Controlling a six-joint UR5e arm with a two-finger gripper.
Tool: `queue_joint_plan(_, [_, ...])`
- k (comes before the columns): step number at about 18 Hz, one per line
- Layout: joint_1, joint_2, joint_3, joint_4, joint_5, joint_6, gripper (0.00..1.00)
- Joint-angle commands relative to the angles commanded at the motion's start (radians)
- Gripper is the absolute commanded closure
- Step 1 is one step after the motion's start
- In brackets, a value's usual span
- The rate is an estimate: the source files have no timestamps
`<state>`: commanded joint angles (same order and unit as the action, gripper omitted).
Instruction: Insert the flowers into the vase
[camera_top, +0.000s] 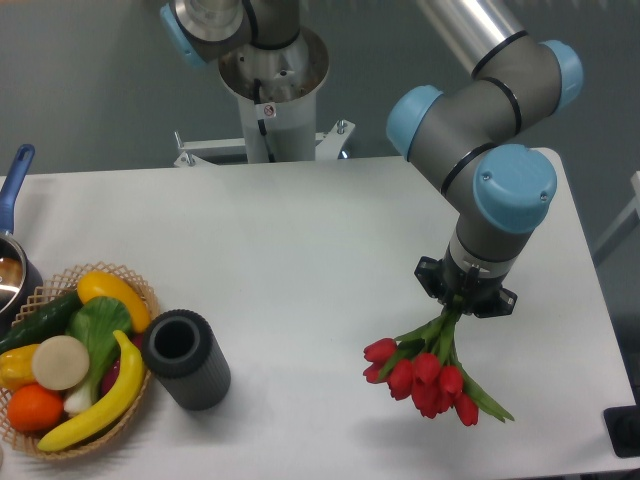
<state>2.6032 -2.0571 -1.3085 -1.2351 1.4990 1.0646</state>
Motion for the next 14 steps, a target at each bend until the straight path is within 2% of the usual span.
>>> queue_joint_plan(3, [-0.002, 0.021, -0.002, 0.07, -0.126, -0.012, 1.0])
queue_joint_plan(7, [-0.037, 0.029, -0.008, 0.28, -0.307, -0.127, 1.0])
queue_joint_plan(9, [-0.054, 0.023, -0.011, 0.35, -0.399, -0.141, 1.0])
queue_joint_plan(14, [-0.051, 0.025, -0.011, 0.367, -0.688, -0.156, 1.0])
